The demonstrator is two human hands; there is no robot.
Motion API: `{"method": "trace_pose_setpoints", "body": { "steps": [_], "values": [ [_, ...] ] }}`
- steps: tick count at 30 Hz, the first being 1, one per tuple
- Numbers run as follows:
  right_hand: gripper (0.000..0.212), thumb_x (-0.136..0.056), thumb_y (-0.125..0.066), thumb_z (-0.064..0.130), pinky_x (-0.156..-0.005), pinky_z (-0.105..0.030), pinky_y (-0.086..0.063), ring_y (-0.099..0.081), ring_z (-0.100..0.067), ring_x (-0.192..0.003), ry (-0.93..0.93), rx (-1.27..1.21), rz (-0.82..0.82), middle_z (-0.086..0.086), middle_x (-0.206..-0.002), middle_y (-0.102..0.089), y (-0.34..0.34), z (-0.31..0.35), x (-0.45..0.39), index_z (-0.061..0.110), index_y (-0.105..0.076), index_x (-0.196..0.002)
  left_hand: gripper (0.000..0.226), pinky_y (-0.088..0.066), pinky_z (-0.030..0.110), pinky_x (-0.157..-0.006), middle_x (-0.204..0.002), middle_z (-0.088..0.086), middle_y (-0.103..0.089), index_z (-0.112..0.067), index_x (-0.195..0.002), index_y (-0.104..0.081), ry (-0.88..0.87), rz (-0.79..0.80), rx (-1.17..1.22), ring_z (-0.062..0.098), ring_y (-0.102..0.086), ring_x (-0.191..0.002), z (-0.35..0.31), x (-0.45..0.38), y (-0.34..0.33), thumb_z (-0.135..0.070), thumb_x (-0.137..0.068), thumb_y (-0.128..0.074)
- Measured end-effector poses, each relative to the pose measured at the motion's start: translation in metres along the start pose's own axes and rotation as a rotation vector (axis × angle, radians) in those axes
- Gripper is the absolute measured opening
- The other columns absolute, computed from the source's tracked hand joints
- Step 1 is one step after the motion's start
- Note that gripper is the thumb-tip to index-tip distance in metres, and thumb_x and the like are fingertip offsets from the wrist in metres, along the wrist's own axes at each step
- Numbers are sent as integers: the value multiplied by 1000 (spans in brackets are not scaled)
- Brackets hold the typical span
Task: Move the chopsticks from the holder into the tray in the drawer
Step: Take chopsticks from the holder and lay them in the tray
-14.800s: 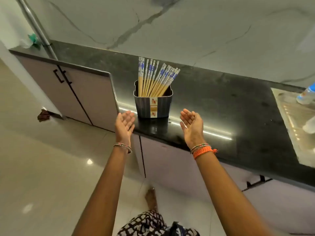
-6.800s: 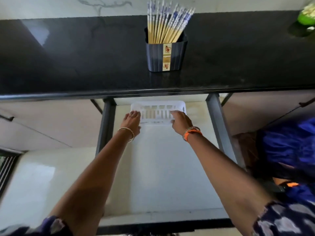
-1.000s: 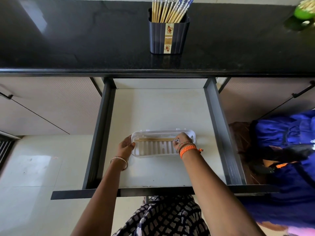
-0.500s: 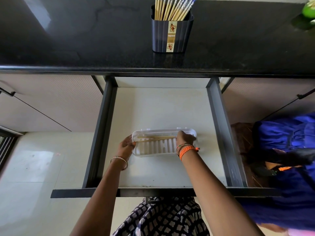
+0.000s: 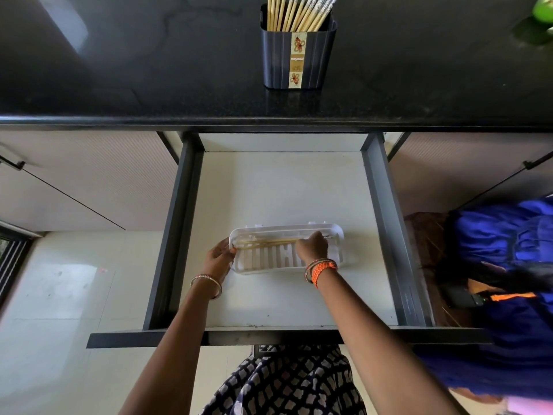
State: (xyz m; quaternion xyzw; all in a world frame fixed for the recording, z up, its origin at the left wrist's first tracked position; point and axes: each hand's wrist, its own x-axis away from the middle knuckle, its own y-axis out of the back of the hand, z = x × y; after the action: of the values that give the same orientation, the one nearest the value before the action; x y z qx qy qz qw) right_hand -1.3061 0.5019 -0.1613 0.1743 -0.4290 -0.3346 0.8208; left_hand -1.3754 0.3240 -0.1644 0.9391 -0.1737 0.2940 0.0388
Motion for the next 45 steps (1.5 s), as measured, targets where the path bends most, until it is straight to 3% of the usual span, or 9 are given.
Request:
{"method": "trace_pose_setpoints", "body": {
  "steps": [6,11,16,22,26,31,36,40,45],
  "values": [
    [64,-89,-51,14,-102,-42,-41,-34,-38,-134,143,410,-9,-26,-148,-27,1,-11,7,-6,-24,-144,34,-44,34,-86,-110,14,-56,3,-124,-49,15,1,-20,27,-52,-100,2,-2,2,0,-91,-45],
    [58,-90,-51,15,-98,-42,-44,-38,-32,-134,389,694,-103,-18,-145,-40,-1,-22,10,1,-32,-143,35,-45,39,-92,-113,14,-57,0,-126,-49,31,-1,-20,28,-53,-102,2,-2,2,-1,-91,-46],
    [32,-88,-48,11,-93,-38,-46,-51,-29,-119,538,699,-61,-11,-123,-57,5,-20,3,3,-59,-117,34,-45,30,-88,-113,16,-56,3,-124,-49,12,-4,-3,27,-53,-103,1,-1,1,-2,-91,-47],
    [34,-87,-45,8,-95,-36,-46,-55,-29,-115,598,688,-31,-10,-122,-59,12,-20,-3,5,-60,-118,35,-43,44,-99,-117,18,-56,3,-125,-49,24,7,-34,28,-54,-104,-1,0,1,-1,-91,-45],
    [30,-84,-47,8,-82,-33,-50,-62,-29,-106,662,601,-149,-8,-112,-67,21,-13,6,9,-67,-107,46,-35,41,-109,-137,22,-45,0,-133,-40,-7,-92,-61,33,-45,-126,-10,5,-2,4,-88,-48],
    [24,-81,-53,10,-68,-31,-52,-69,-32,-89,735,402,-397,-6,-94,-75,77,61,19,17,-74,-91,52,-32,27,-104,-145,13,-39,-7,-136,-38,-343,-120,-186,24,-37,-134,-103,-8,-29,2,-86,-50],
    [23,-85,-54,6,-70,-31,-57,-71,-22,-83,905,18,-489,-7,-90,-76,165,183,4,11,-76,-91,49,-43,6,-87,-135,7,-50,-18,-134,-40,-825,-13,-418,-16,-52,-100,-243,-31,-87,-6,-88,-50],
    [22,-86,-56,1,-85,-27,-55,-71,-23,-90,870,-202,-497,-16,-97,-75,213,264,-46,-1,-74,-99,50,-35,37,-111,-143,11,-42,-14,-137,-37,-965,-37,-647,24,-41,-132,-317,-59,-122,-6,-89,-47],
    [20,-87,-57,4,-82,-37,-57,-66,-22,-78,608,-507,-378,-25,-91,-72,208,324,-115,-7,-73,-94,48,-19,38,-115,-150,7,-32,-16,-138,-35,-984,-110,-840,21,-18,-143,-340,-111,-129,-14,-92,-47]
  ]
}}
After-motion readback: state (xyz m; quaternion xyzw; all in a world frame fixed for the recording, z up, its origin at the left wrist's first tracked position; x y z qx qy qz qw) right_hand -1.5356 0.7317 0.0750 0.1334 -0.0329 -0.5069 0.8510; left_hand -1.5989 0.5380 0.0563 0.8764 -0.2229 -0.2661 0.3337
